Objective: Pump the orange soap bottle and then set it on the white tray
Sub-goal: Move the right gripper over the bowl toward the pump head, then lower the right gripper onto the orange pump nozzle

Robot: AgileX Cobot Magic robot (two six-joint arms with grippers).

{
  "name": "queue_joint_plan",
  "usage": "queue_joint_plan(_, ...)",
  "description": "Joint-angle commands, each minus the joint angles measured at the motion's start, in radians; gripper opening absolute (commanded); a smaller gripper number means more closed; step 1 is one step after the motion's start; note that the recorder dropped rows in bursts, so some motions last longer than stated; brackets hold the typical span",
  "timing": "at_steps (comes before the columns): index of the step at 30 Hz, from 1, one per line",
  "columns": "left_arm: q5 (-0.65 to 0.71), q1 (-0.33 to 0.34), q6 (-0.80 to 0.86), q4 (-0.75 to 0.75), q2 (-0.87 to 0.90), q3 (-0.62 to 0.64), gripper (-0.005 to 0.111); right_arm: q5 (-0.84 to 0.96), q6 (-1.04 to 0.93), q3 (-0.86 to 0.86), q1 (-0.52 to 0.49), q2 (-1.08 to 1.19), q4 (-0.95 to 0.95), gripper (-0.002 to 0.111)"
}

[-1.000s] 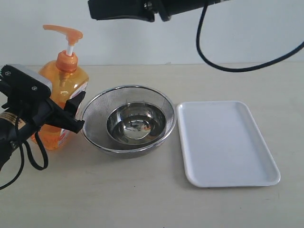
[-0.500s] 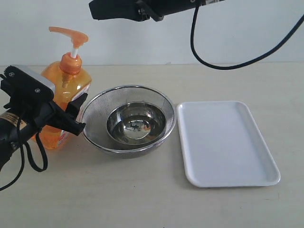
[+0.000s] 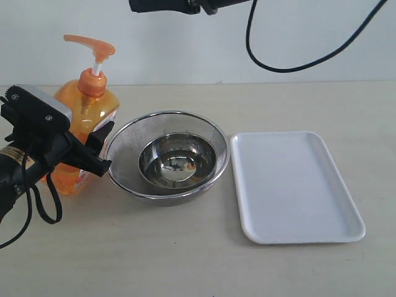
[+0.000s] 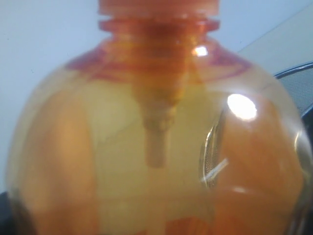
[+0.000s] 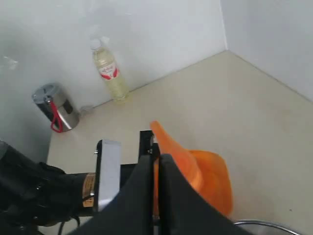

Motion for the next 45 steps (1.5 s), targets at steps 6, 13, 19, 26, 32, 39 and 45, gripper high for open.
queue_joint_plan(6,-0.022,0.000,0.065,0.023,-0.017,-0.011,0.005,-0.063,0.020,-0.097,0.078,0.079,0.004,0.000)
queue_joint_plan(13,-0.018,0.000,0.066,0.046,-0.017,-0.011,0.005,0.006,-0.023,-0.099,0.140,0.079,0.004,0.000)
queue_joint_plan(19,-0.014,0.000,0.087,0.065,-0.017,-0.011,0.005,0.029,-0.032,-0.099,0.158,0.087,0.004,0.000)
queue_joint_plan(26,-0.014,0.000,0.097,0.068,-0.017,-0.011,0.005,0.032,-0.017,-0.099,0.159,0.146,0.004,0.000)
queue_joint_plan(32,-0.014,0.000,0.096,0.063,-0.017,-0.011,0.005,0.066,-0.032,-0.099,0.159,0.148,0.004,0.000)
queue_joint_plan(39,-0.011,0.000,0.096,0.064,-0.017,-0.011,0.005,0.153,-0.062,-0.099,0.159,0.148,0.004,0.000)
queue_joint_plan(45,-0.009,0.000,0.094,0.064,-0.017,-0.011,0.005,0.213,-0.082,-0.099,0.159,0.148,0.004,0.000)
